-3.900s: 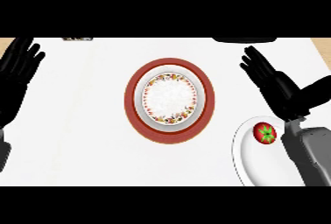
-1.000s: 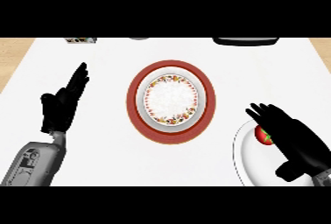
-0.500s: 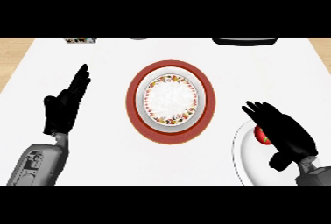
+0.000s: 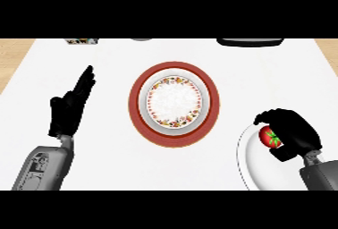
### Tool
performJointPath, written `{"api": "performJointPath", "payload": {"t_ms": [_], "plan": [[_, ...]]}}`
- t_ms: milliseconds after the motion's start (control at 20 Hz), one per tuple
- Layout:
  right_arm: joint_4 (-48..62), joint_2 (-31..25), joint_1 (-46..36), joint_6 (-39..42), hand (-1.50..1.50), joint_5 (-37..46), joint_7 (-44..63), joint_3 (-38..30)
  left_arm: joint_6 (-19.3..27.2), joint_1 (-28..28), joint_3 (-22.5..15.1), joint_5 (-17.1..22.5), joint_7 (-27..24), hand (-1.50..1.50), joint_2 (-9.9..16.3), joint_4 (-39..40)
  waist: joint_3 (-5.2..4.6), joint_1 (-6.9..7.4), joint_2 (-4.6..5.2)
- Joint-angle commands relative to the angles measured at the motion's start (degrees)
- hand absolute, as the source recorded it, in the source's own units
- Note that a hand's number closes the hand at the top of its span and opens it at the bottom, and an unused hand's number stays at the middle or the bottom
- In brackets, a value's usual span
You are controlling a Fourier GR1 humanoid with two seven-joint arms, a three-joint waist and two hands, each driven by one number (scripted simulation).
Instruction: Pick the tomato from the plate and place it in the plate
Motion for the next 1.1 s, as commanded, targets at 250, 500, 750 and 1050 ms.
{"api": "performJointPath", "payload": {"t_ms": [250,500,750,1050], "plan": [[1.8,3.7,1.8,-3.1,1.50,2.7,0.2,-3.7,-1.5,1.0,1.5,-1.0,3.6,0.00,0.2,-4.5,0.07,-0.05,-0.05],[3.7,6.8,6.1,4.0,1.50,-5.2,12.4,-13.1,-0.5,2.6,1.3,-0.8,-0.1,0.00,-1.4,-1.6,0.01,-1.16,-0.09],[-4.8,9.4,4.6,2.1,1.50,-6.5,16.4,-15.5,-3.3,3.5,2.5,0.0,-3.2,0.00,0.0,-0.9,0.05,-0.22,-0.04],[-20.0,9.1,6.7,-5.9,1.50,-11.0,9.9,-19.1,-2.1,2.8,3.2,-0.1,-2.5,0.00,-0.3,-0.6,0.04,-1.14,-0.26]]}}
